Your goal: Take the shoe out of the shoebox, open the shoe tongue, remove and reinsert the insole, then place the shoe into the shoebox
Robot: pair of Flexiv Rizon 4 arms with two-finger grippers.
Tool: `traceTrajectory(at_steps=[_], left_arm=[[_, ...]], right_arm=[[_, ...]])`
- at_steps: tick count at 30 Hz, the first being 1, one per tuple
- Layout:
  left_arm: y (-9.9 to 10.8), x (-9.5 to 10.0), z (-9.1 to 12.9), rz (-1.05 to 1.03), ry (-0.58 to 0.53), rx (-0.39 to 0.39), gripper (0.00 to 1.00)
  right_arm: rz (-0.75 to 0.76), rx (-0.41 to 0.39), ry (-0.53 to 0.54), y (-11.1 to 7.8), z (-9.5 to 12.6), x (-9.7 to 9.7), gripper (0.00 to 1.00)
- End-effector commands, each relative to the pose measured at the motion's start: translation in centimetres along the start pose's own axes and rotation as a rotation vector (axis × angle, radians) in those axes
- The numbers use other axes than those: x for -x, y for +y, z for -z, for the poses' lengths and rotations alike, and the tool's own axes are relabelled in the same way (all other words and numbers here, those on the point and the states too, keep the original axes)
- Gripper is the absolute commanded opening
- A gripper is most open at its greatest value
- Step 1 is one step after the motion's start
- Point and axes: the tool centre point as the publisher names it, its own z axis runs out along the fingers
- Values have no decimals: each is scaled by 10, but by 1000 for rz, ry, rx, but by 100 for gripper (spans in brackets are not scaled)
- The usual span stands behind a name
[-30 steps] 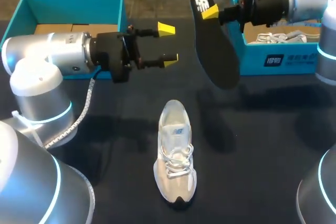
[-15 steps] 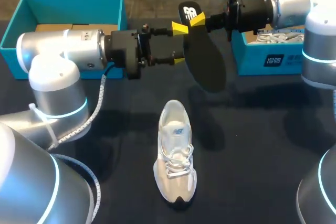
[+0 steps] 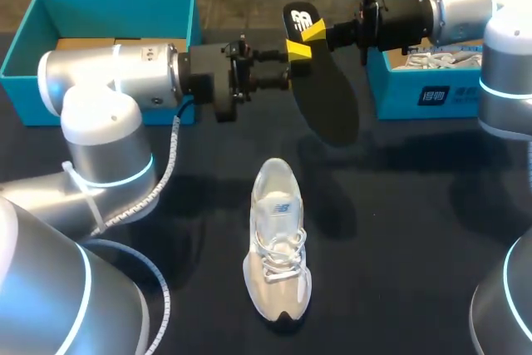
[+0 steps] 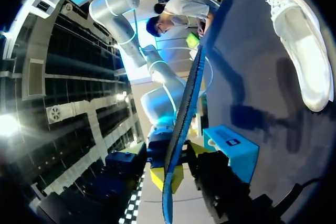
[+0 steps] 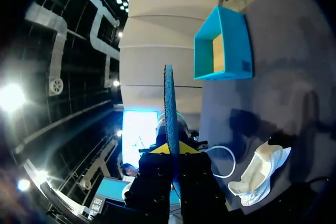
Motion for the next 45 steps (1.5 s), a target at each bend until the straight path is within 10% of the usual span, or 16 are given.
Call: traceTrajectory(at_steps=[1, 22, 24, 32, 33, 34, 35, 45], left_arm=[[-3, 2, -1, -3, 5, 5, 43], [-2, 4, -8, -31, 10, 15, 20], [-2, 4, -9, -38, 14, 18, 0], [-4, 2, -9, -41, 18, 17, 0], [-4, 2, -8, -42, 18, 15, 0], [-5, 2, -6, -42, 19, 14, 0], [-5, 2, -4, -42, 19, 12, 0], [-10, 3, 41, 330, -2, -86, 0]], right_arm=[[0, -1, -1, 1, -1, 0, 0], [0, -1, -1, 1, -1, 0, 0], [0, -1, -1, 1, -1, 0, 0], [4, 8, 5, 0, 0, -1, 0], [12, 13, 19, 0, 1, -2, 8], [24, 23, 28, -1, 1, -3, 69], [29, 28, 32, -2, 3, -4, 100], [47, 69, 43, -27, 27, -5, 100]])
